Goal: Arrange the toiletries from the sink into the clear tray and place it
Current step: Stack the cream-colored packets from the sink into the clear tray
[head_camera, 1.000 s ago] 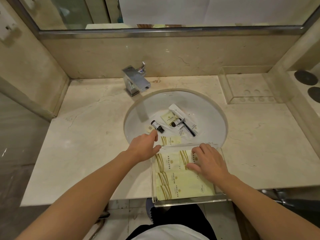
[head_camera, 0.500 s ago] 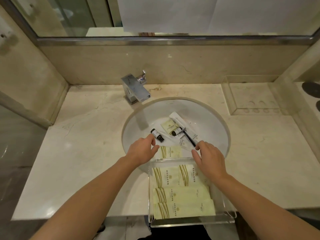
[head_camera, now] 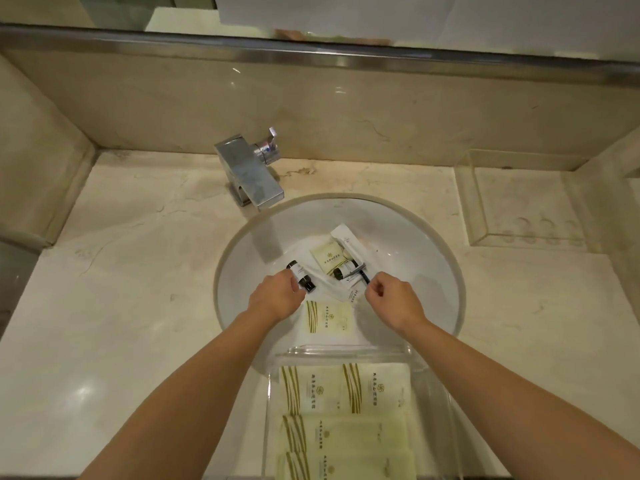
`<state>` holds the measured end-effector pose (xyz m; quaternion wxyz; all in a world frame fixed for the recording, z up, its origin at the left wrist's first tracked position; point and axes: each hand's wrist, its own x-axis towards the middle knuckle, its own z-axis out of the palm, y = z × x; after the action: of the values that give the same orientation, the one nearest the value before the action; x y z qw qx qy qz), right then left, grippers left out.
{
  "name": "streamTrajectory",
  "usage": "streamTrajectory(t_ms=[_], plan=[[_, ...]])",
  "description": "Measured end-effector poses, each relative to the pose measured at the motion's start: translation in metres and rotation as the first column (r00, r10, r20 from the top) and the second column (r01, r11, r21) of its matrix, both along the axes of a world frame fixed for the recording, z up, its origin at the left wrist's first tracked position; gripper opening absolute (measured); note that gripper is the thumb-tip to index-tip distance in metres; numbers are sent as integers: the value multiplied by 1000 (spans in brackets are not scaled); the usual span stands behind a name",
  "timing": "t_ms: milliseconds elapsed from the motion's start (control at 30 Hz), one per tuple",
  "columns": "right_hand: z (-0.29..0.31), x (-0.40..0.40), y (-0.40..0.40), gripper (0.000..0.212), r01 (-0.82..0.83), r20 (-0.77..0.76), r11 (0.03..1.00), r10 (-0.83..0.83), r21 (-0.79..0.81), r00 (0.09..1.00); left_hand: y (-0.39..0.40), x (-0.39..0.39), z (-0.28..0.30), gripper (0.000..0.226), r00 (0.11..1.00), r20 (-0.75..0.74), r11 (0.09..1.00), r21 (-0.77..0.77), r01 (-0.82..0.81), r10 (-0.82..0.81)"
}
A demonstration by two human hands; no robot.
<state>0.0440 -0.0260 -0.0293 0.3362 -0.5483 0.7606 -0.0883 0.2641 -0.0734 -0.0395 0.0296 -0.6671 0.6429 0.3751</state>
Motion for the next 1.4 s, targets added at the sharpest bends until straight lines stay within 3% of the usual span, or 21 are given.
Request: streamTrajectory(t_ms=[167, 400, 500, 700, 900, 1167, 1267, 1333, 1400], plan=[[-26, 2, -25, 14, -63, 46, 991, 58, 122, 997, -12, -20, -20, 8, 1000, 18, 998, 67, 20, -22], [-57, 24, -61, 26, -208, 117, 968, 193, 139, 974, -20, -33, -54, 27, 984, 2, 970, 170, 176, -179], [-67, 35, -76, 35, -198, 120, 974, 184, 112, 975, -23, -32, -63, 39, 971, 25, 957, 180, 229, -237], [-83, 51, -101, 54, -184, -23, 972, 190, 145, 982, -20, -34, -68, 63, 888, 136, 893, 168, 417, -440], [-90, 65, -116, 59, -28, -138, 996, 40, 86, 990, -20, -35, -79, 85, 891, 145, 894, 205, 399, -431], [-93, 66, -122, 56, -12, -157, 996, -1, -85, 988, -29, -32, -72, 55, 951, 103, 936, 232, 263, -293], [-81, 61, -122, 40, -15, -140, 992, -3, -127, 990, -30, -27, -69, 39, 978, 50, 950, 253, 183, -201], [-72, 56, -125, 27, 54, -54, 991, -61, -121, 997, -30, -24, -66, 34, 989, 5, 956, 258, 139, -145], [-64, 51, -126, 15, 180, 154, 980, -165, -90, 974, -31, -21, -59, 28, 995, -55, 965, 245, 94, -82]])
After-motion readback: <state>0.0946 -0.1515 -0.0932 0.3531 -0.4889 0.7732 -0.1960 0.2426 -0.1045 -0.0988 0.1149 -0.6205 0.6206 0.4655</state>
